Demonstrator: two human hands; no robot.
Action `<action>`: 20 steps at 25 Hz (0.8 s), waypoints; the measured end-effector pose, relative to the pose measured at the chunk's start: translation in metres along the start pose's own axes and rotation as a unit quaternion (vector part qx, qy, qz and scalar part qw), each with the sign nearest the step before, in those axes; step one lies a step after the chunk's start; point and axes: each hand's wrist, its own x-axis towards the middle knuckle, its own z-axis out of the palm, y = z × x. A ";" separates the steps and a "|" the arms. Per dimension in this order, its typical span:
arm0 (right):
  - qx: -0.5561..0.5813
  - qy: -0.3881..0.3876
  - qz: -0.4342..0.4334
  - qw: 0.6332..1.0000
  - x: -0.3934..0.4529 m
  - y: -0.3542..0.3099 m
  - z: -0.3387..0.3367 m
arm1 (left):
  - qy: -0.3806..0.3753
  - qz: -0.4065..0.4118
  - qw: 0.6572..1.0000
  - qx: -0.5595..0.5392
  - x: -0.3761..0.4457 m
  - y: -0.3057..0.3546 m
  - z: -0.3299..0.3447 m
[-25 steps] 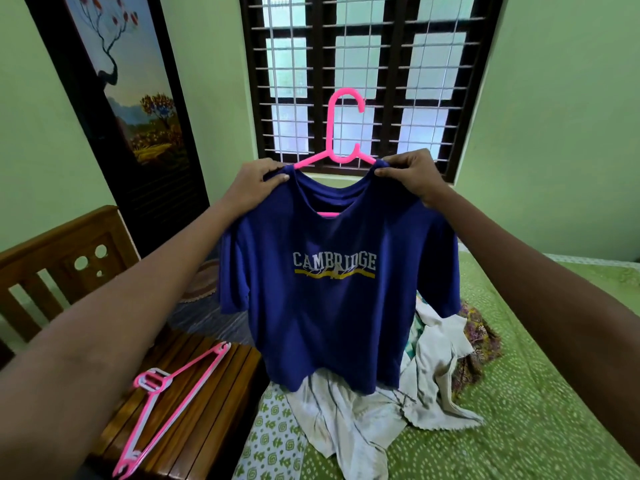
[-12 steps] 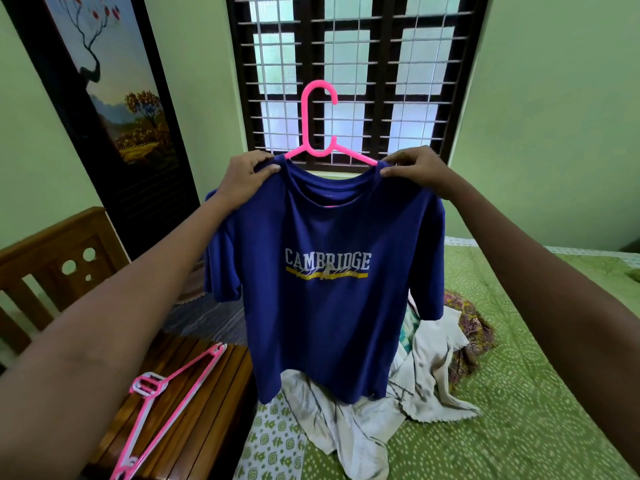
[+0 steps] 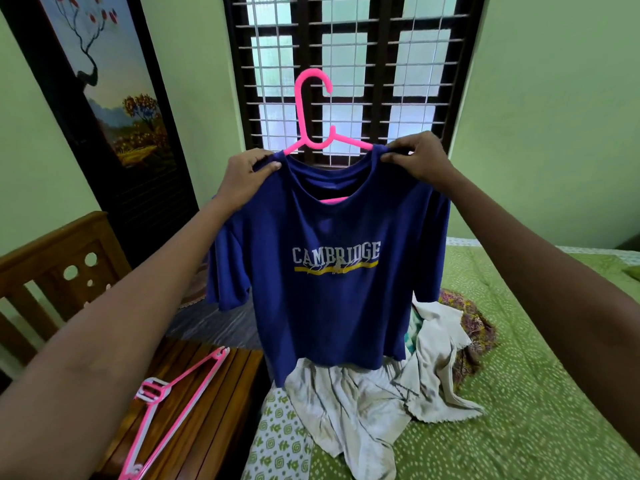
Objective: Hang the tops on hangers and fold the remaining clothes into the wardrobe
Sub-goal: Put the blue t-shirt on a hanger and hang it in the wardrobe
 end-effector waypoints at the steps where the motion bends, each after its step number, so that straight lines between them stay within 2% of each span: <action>1: -0.006 0.019 -0.001 1.000 -0.001 0.004 0.000 | -0.008 0.001 1.000 0.000 0.002 -0.001 -0.003; 5: -0.012 0.034 0.036 0.999 -0.015 0.027 0.006 | -0.113 -0.050 0.991 0.046 0.006 -0.018 -0.010; 11: 0.028 0.019 0.068 0.997 -0.027 0.030 0.016 | -0.148 -0.033 0.988 0.025 0.004 -0.003 0.017; 17: 0.037 0.029 0.087 0.995 -0.039 0.021 0.000 | -0.102 -0.001 0.995 0.008 0.017 0.028 0.034; 20: -0.008 0.048 0.072 0.996 -0.042 0.016 -0.024 | -0.075 0.038 0.996 0.017 0.029 0.044 0.041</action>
